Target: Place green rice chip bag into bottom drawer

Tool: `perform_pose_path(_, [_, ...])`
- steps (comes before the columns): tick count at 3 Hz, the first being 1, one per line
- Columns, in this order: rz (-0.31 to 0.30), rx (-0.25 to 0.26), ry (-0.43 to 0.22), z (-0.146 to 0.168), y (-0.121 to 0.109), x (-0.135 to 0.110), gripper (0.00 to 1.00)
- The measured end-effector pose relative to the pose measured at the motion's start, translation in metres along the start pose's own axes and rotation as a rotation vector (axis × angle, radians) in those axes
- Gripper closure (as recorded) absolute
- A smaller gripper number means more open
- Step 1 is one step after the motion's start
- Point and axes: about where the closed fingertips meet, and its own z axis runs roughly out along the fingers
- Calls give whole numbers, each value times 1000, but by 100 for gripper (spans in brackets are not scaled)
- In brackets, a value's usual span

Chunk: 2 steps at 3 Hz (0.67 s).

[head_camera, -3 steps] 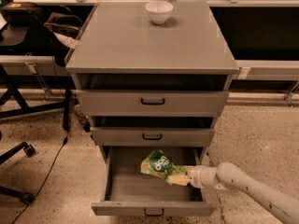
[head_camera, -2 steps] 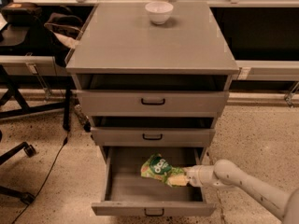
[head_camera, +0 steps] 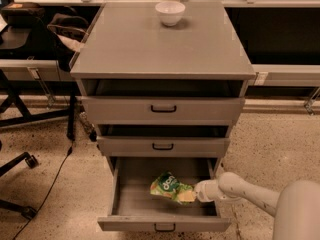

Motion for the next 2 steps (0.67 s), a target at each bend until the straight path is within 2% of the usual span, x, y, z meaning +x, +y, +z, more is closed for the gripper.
perform_pose_path(2, [42,117,36,27,-19,9,100])
